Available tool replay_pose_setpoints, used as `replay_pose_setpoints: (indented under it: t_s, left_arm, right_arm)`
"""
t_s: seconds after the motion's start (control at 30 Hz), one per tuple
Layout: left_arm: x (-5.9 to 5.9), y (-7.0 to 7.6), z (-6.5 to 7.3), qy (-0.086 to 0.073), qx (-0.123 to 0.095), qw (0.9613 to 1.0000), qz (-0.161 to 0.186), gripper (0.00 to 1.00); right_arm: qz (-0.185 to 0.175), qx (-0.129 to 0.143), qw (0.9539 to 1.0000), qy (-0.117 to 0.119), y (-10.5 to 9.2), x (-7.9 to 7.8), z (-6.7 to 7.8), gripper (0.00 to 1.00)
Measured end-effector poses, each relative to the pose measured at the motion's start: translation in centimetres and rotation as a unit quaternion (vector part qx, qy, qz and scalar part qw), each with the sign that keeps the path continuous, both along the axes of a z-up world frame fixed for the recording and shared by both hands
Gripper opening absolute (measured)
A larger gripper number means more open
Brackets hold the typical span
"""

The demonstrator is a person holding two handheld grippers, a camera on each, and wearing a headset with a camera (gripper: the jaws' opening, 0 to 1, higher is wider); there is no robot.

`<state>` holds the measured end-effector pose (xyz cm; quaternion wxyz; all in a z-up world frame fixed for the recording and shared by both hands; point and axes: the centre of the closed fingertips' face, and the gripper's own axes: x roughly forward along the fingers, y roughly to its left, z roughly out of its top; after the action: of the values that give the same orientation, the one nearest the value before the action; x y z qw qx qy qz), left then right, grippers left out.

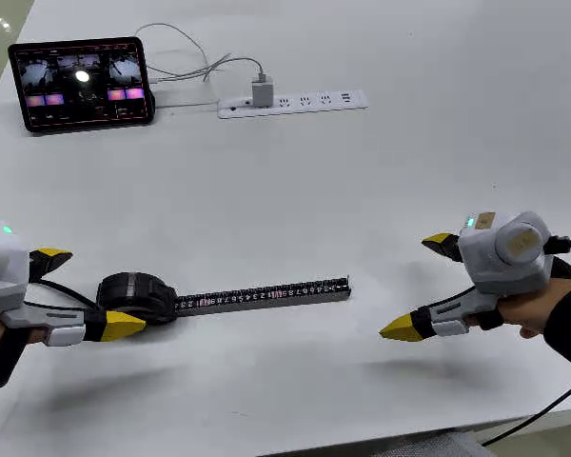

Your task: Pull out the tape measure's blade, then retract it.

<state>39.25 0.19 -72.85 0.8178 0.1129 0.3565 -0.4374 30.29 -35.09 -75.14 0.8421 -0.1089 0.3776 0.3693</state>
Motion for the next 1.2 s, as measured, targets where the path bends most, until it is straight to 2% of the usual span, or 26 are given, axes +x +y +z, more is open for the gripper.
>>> replay_pose_setpoints:
  t_s: [0.1,0.17,0.27,0.33,0.37,0.4,0.43,0.5,0.57,0.6,0.63,0.67,0.77,0.93,1.0,1.2]
  left_arm:
    - [-0.1,0.5,0.2,0.004,-0.01,0.9998,0.017,0.99]
    - [0.1,0.9,0.5,-0.009,-0.014,0.9995,0.025,0.99]
    - [-0.2,1.4,0.8,-0.019,-0.021,0.999,0.035,0.99]
    - [-0.6,1.7,0.7,-0.024,-0.02,0.9988,0.037,0.99]
    - [-1.0,2.0,0.4,-0.017,-0.014,0.9989,0.042,0.99]
    - [-1.1,2.1,0.2,-0.018,-0.011,0.9988,0.044,0.99]
    - [-1.2,2.3,0.2,-0.027,-0.007,0.9986,0.044,0.99]
    - [-1.8,2.6,0.0,-0.026,-0.005,0.9986,0.045,0.99]
    - [-2.3,2.9,-0.1,-0.033,-0.002,0.9983,0.047,0.99]
    - [-2.1,3.3,-0.1,-0.048,0.007,0.9976,0.049,0.99]
    - [-1.7,3.8,0.4,-0.089,0.02,0.9948,0.047,0.99]
    - [-1.9,3.7,0.7,-0.095,0.015,0.9942,0.048,0.99]
    - [-2.6,4.3,1.2,-0.088,0.002,0.9941,0.063,0.99]
    - [-3.5,5.3,1.4,-0.086,0.001,0.9938,0.07,0.99]
    - [-4.0,5.5,1.4,-0.078,0.004,0.9946,0.068,0.99]
    - [-4.8,5.8,1.7,-0.078,0.005,0.9948,0.065,0.99]
  right_arm:
    - [-0.009,-0.001,0.9999,-0.009,-0.6,-0.5,0.2,0.99]
    - [-0.016,-0.001,0.9998,-0.01,-1.1,-0.8,0.4,0.99]
    - [-0.023,-0.004,0.9995,-0.02,-1.8,-1.1,0.7,0.99]
    - [-0.03,-0.003,0.9993,-0.023,-2.2,-1.3,0.9,0.99]
    - [-0.032,-0.004,0.9991,-0.027,-2.5,-1.5,1.1,0.99]
    - [-0.033,-0.004,0.999,-0.029,-2.6,-1.6,1.2,0.99]
    - [-0.035,-0.005,0.9989,-0.031,-2.9,-1.7,1.2,0.99]
    - [-0.031,-0.011,0.9986,-0.041,-3.2,-2.1,1.4,0.99]
    - [-0.032,-0.013,0.9986,-0.041,-3.6,-2.7,1.4,0.99]
    - [-0.033,-0.013,0.9985,-0.041,-3.7,-2.8,1.4,0.99]
    - [-0.037,-0.013,0.9984,-0.041,-3.9,-3.1,1.4,0.99]
    - [-0.039,-0.014,0.9983,-0.041,-4.1,-3.3,1.4,0.99]
    - [-0.048,-0.006,0.9977,-0.047,-4.3,-3.9,1.8,0.99]
    - [-0.065,-0.004,0.9958,-0.064,-4.9,-5.0,2.4,0.99]
    - [-0.079,-0.001,0.9937,-0.08,-5.2,-5.1,2.7,0.99]
    - [-0.086,-0.005,0.9937,-0.071,-5.8,-6.7,2.4,0.99]
